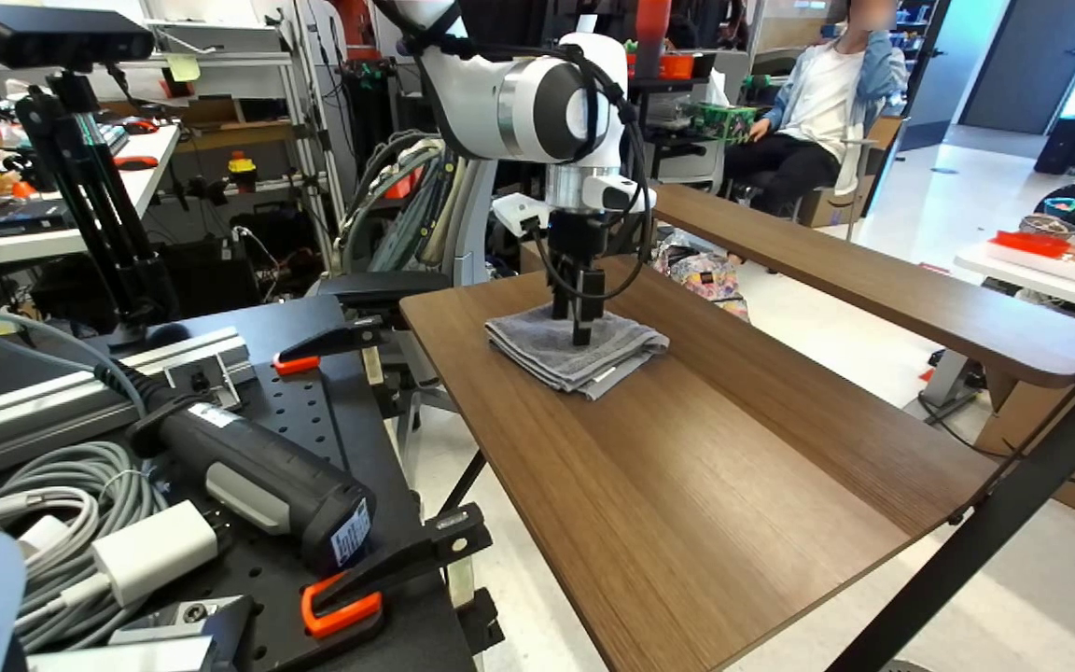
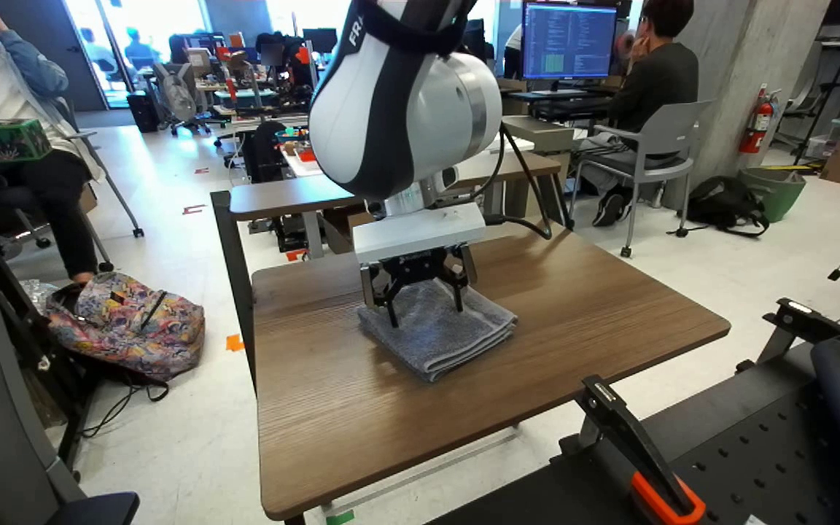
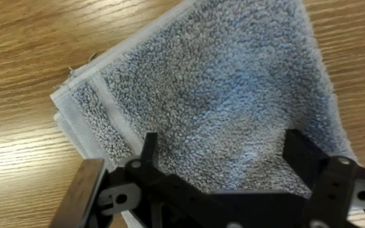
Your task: Move the towel
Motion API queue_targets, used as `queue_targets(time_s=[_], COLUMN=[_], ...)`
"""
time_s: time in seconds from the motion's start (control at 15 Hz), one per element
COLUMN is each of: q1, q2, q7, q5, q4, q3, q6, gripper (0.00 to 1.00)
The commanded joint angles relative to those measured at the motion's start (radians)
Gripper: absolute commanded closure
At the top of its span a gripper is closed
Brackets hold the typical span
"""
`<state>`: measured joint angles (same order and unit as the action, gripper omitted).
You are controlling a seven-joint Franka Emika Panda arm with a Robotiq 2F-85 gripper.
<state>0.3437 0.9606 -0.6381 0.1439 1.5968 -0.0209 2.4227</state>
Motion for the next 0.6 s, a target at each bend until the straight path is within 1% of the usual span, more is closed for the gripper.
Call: queue_targets(time_s=[0.0,0.2,0.53], q1=[-0.035,-0.069,-0.125], q2=[0.045,0.063,0.124], q7=[0.063,0.079,0.072], q5=[-0.049,-0.070,-0.077], q4=[-0.067,-0.084,-0.142], q3=[-0.002,-0.018,-0.068], q6=[-0.047,-0.056,-0.092], gripper=[0.00,0.00,0.00])
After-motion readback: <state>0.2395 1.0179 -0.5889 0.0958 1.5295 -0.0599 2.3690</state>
